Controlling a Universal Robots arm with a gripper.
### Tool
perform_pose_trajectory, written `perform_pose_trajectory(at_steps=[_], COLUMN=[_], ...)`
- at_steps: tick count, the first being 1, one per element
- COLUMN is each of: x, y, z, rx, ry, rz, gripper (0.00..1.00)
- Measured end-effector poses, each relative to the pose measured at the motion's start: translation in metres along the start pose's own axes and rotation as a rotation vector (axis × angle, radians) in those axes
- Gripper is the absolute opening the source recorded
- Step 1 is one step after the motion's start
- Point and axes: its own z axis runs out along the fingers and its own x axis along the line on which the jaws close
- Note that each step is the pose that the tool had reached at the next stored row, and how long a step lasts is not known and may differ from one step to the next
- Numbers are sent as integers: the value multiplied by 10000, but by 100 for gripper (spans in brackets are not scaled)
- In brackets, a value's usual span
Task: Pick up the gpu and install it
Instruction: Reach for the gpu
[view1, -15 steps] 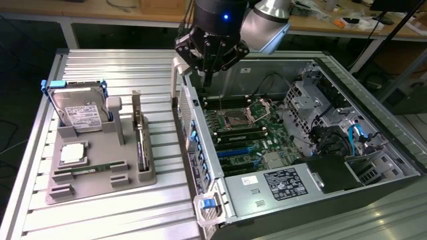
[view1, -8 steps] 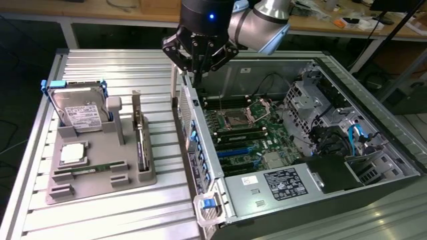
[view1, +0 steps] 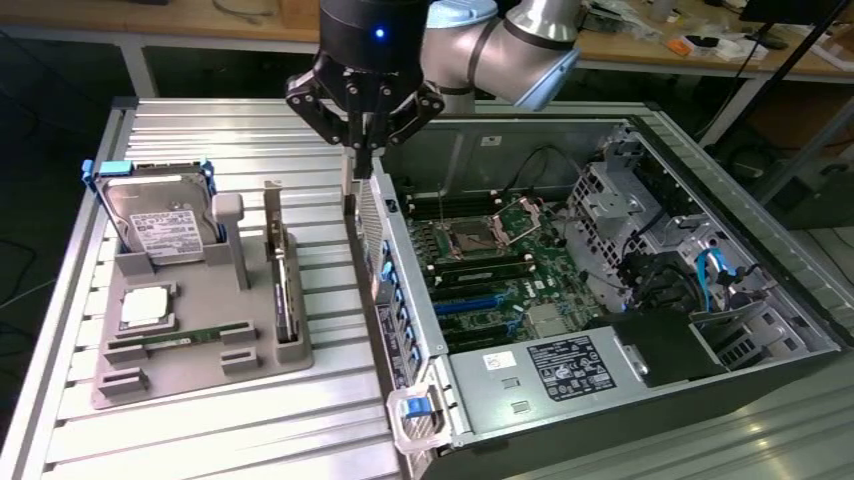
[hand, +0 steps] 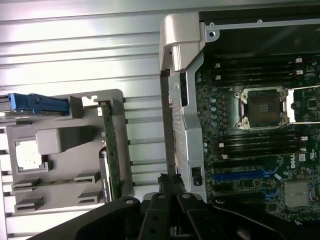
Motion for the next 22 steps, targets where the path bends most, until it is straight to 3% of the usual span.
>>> perform_pose_trajectory(at_steps=[13,22], x=[244,520], y=[-21,-42], z=[28,29], rx=[-2,10], ry=[79,107], rz=[-364,-426], gripper=[11,11])
